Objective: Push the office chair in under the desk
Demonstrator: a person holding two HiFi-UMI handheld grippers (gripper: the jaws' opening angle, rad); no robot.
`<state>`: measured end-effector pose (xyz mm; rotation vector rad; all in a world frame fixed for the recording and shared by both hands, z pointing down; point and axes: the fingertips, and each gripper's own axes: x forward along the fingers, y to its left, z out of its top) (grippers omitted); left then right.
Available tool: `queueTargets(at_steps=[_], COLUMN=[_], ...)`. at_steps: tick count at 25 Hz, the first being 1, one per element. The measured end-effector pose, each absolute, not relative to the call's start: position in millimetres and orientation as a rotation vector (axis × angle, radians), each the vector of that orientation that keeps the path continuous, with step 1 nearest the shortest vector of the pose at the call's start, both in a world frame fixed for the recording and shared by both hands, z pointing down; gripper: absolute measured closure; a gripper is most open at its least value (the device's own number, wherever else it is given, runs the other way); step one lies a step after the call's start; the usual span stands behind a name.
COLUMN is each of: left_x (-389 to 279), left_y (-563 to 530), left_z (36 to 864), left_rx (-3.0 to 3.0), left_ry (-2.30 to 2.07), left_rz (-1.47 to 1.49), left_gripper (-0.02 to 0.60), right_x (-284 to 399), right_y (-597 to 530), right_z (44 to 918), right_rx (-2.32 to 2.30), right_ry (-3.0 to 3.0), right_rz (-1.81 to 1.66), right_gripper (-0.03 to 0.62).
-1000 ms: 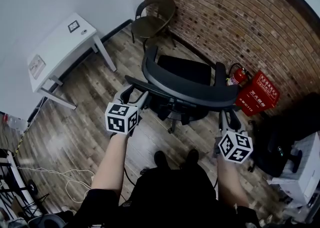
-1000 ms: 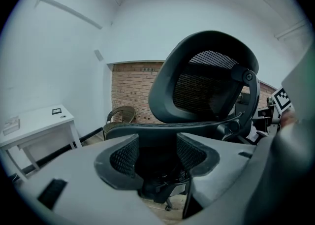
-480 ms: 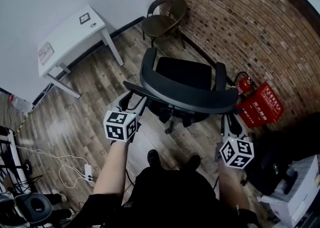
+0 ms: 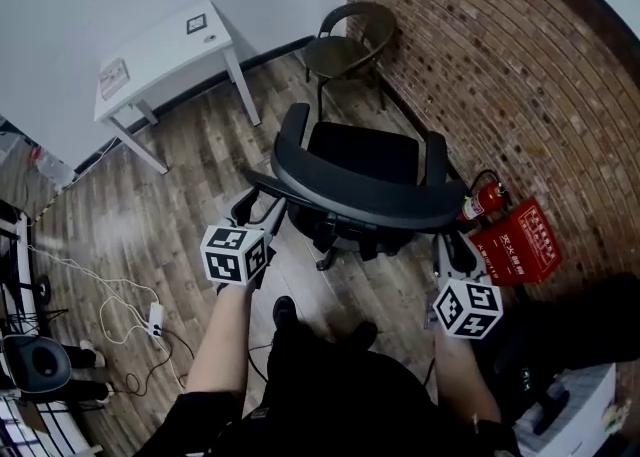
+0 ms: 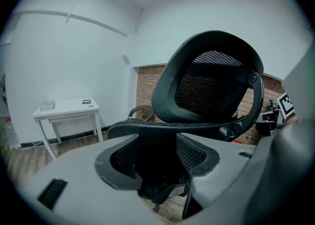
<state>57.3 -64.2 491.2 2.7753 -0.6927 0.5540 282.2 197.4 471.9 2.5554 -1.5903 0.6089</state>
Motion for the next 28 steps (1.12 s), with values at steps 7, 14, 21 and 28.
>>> queueTargets(at_steps=[7,14,21,28], left_x=[69.3,69.0,79.4,92.5], left_y=[-33.1,-13.8,2.2,22.0], left_z=[494.6,494.1,492.8,492.3], left_rx=[2.732,2.714,2.667,2.565], left_ry=[-0.774,-0.772,-0.838,-1.039], left_rz=[0.5,0.564,0.518,0.466], left_gripper=[0.359,0.359,0.36,0.362], right_x=[317.1,346.6,373.7,398.6], right_y=[206.3,209.8,208.4,215.5], right_z=[476.0,474.0,474.3,474.7], right_rx=[2.462,2.533,2.545,2.326], right_ry=[-1.678,-1.627,-1.703,-1.877], right_rz=[0.608,0.609,0.625,0.6], right_gripper=[0.477,0.48,0.492,0.513])
